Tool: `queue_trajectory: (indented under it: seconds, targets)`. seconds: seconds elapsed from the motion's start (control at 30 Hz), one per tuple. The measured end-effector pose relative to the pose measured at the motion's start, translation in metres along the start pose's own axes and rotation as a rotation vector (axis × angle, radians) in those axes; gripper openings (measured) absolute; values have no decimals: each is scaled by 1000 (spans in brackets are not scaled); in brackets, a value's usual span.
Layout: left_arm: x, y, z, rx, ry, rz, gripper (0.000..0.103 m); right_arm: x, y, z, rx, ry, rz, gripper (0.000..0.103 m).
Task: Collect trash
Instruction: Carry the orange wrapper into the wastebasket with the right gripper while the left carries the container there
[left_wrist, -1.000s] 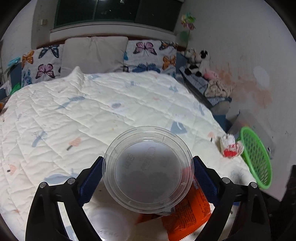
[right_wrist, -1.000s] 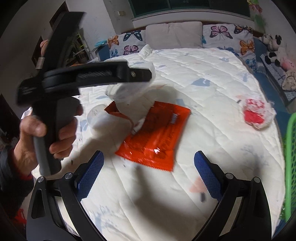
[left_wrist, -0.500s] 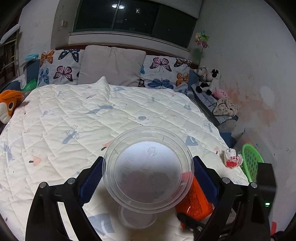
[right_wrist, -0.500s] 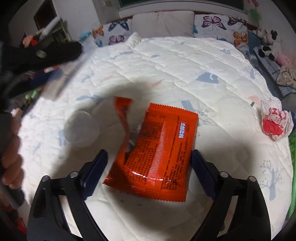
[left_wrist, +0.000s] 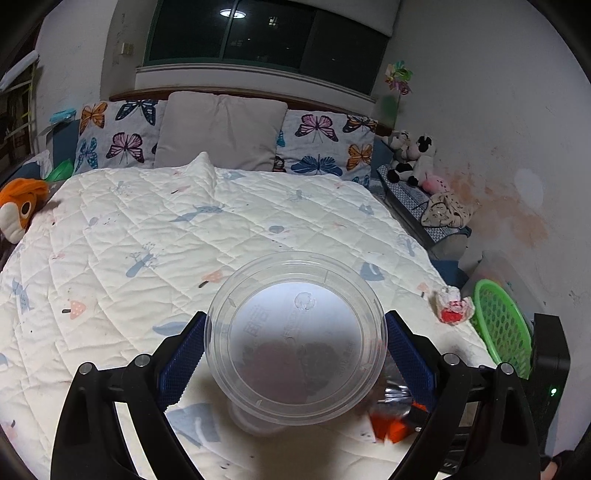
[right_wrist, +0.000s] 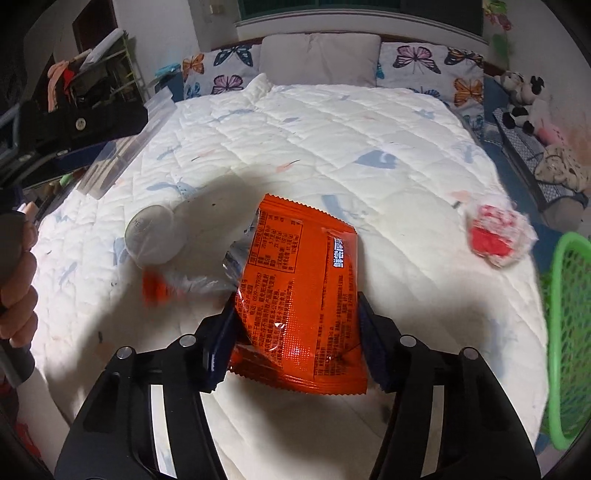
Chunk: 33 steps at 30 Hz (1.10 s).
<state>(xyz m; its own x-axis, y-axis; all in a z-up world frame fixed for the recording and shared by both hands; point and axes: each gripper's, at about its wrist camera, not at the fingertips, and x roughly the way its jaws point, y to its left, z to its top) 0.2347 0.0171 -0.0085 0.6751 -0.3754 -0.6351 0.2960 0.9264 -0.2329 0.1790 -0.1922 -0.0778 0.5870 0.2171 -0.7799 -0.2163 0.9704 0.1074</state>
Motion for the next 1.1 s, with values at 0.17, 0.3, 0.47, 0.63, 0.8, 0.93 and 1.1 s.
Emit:
queue_trajectory:
  seconds: [0.17, 0.3, 0.47, 0.63, 0.8, 0.93, 1.1]
  targets:
    - [-2, -21, -2, 26, 8, -26, 90, -31, -21, -9, 34, -39, -7, 60]
    - [3, -44, -4, 49, 24, -52, 90, -56, -43, -16, 69, -68, -26, 60]
    - [11, -78, -7, 88, 43, -90, 90, -78, -77, -23, 122, -95, -74, 60]
    - [21, -108, -7, 112, 58, -126, 90, -91, -121, -33, 188, -98, -135, 60]
    - [31, -139, -9, 151, 75, -145, 90, -97, -156, -44, 234, -96, -191, 62]
    - [38, -158, -10, 180, 87, -157, 90, -97, -187, -53, 278, -86, -244, 62]
    - [50, -183, -11, 210, 104, -170, 90, -96, -217, -64, 321, -65, -284, 69]
